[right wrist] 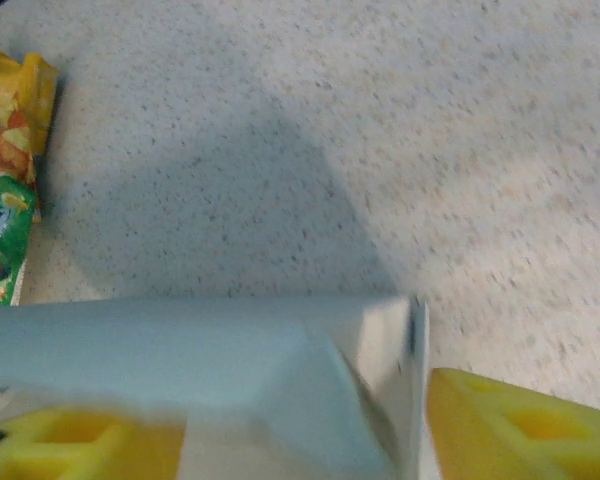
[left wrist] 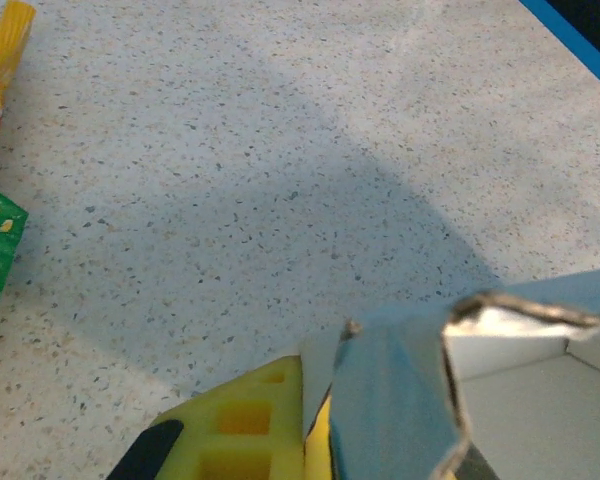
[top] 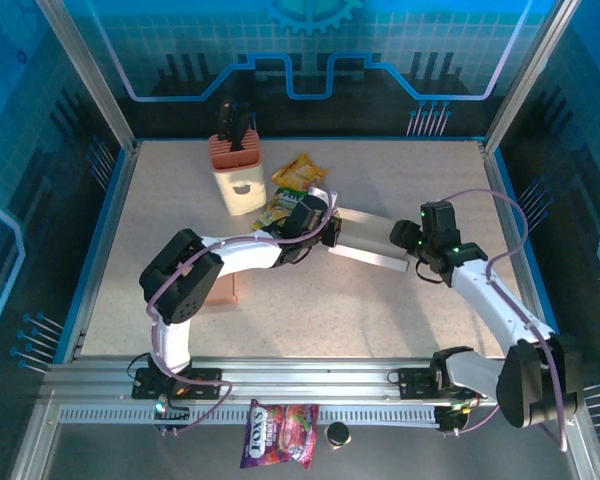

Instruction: Fold the paper box

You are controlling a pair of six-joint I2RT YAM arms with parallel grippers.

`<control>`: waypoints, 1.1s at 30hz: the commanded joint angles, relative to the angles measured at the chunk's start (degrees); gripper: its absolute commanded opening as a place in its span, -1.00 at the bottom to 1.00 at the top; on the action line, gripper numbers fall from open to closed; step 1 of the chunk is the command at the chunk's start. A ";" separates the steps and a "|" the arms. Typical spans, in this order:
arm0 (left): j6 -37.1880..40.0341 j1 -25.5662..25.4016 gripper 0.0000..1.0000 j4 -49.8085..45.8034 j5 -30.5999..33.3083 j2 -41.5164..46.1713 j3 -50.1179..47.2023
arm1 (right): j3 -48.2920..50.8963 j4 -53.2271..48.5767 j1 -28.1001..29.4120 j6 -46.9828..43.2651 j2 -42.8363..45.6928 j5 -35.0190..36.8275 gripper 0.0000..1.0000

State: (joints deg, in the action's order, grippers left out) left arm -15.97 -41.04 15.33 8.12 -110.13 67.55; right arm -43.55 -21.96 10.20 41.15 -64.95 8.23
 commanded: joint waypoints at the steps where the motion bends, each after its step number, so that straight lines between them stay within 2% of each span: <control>1: 0.28 -0.62 -1.00 -4.39 4.80 1.09 -1.18 | -3.07 -10.52 0.62 5.14 3.90 0.88 0.41; 8: -0.12 -1.23 -1.00 -5.53 7.23 0.96 -0.01 | -5.79 -20.00 0.53 14.45 10.86 0.14 0.43; 11: -0.01 -1.49 -1.00 -5.90 7.89 0.97 0.41 | -6.55 -21.13 0.96 25.13 13.86 -0.65 0.36; 14: 0.06 -1.93 -1.00 -6.66 8.84 0.79 0.90 | -8.83 -19.72 4.08 38.86 14.29 0.72 0.31; 16: 0.06 -2.37 -1.00 -7.46 10.02 0.70 1.48 | -10.87 -19.08 6.67 47.56 12.39 2.72 0.33; 19: -0.19 -3.28 -1.00 -8.61 12.39 0.52 2.16 | -15.14 -17.38 9.58 55.62 7.29 4.59 0.34; 23: -0.99 -4.45 -1.00 -9.34 15.20 0.26 2.55 | -18.70 -13.71 10.46 61.37 0.11 3.27 0.35; 27: -1.68 -5.87 -1.00 -9.95 18.02 -0.01 2.84 | -19.87 -10.53 10.72 67.04 -5.98 -0.60 0.25; 33: -2.41 -7.14 -1.00 -10.19 19.96 -0.70 3.42 | -21.35 -10.53 10.85 69.06 -10.55 -0.63 0.09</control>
State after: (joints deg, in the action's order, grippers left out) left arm -17.17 -47.40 8.58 26.06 -109.97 69.71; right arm -62.61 -33.06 20.36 106.50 -74.91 7.29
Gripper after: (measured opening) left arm 0.051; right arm 0.556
